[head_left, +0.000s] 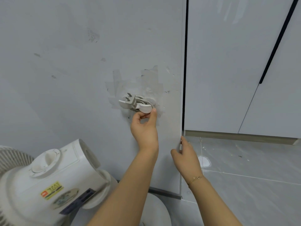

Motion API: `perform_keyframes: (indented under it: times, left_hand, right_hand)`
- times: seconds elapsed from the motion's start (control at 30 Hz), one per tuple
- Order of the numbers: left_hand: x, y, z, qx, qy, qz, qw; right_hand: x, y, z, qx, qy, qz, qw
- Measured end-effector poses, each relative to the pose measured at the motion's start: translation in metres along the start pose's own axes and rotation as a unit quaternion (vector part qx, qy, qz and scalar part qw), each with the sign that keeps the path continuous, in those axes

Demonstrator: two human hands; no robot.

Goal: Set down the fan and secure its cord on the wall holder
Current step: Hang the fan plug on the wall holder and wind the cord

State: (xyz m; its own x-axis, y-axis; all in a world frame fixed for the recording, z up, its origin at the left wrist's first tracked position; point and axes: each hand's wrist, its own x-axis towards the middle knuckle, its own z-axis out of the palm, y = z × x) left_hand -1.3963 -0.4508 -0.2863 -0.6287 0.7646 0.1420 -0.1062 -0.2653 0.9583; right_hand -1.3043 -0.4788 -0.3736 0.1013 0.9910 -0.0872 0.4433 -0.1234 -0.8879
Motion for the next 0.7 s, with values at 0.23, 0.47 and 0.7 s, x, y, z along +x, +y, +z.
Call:
perform_keyframes:
  times: [0.23, 0.47, 0.7]
  left_hand:
    - [-0.004, 0.000, 0.014, 0.056, 0.071, 0.054, 0.994]
    - [0.007, -0.010, -0.016, 0.183, -0.009, 0.121, 0.976]
    - [0.034, 0.005, -0.047, 0.396, -0.168, 0.015, 0.903]
  right_hand:
    - [0.001, -0.001, -0.002, -0.012, 0.004, -0.001, 1.000]
    - [0.002, -0.002, -0.003, 0.007, 0.009, 0.014, 1.000]
    - [-0.014, -0.036, -0.005, 0.120, 0.225, -0.115, 0.960]
